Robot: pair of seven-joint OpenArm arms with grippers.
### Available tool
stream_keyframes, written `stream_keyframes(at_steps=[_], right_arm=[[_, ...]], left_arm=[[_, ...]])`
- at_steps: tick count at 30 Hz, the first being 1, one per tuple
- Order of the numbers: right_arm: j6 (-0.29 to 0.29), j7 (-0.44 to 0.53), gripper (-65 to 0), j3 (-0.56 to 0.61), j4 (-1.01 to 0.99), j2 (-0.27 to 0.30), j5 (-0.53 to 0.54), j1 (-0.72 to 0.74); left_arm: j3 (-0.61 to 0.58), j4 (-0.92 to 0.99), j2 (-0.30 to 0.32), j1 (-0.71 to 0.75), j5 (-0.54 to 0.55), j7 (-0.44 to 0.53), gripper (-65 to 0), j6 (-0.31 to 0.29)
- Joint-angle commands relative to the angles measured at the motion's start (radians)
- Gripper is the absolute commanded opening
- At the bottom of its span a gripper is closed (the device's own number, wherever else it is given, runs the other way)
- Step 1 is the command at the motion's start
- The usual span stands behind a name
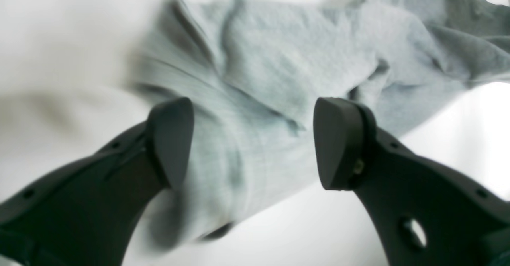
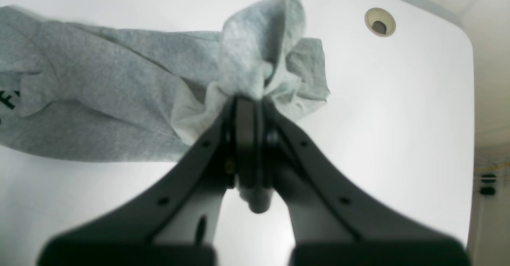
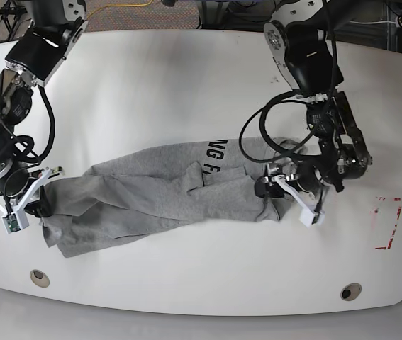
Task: Fold the T-shirt properly
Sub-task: 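Grasp the bunched shirt end with the left gripper beside the printed text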
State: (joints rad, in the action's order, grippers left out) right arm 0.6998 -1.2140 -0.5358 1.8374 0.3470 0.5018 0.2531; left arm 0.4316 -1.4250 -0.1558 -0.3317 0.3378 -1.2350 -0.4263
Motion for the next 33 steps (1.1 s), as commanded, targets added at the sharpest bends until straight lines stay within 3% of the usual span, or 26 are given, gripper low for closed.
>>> stream_keyframes(at_steps=[1, 13, 18, 26, 33], right_arm=[[-0.002, 0.027, -62.9, -0.005, 0.015, 0.017, 0.014, 0.018], [-0.002, 0.030, -62.9, -0.010, 0.015, 0.017, 0.013, 0.004], [-0.002, 0.030, -62.9, -0.010, 0.015, 0.017, 0.013, 0.002], [-0.002, 0.030, -62.9, -0.010, 0.015, 0.004, 0.013, 0.002], [-0.002, 0.030, -62.9, -0.007, 0.015, -0.010, 0.013, 0.002]], left_arm=[[-0.004, 0.065, -0.001, -0.028, 0.020, 0.054, -20.7, 0.007], [-0.004, 0.247, -0.001, -0.080, 0.020, 0.146, -21.0, 0.007], [-0.004, 0.246, -0.001, -0.086, 0.027, 0.143, -21.0, 0.005], [-0.026, 0.250, -0.001, -0.102, 0.137, 0.123, -21.0, 0.010], [-0.027, 0.330, -0.001, -0.117, 0.139, 0.122, -21.0, 0.010]])
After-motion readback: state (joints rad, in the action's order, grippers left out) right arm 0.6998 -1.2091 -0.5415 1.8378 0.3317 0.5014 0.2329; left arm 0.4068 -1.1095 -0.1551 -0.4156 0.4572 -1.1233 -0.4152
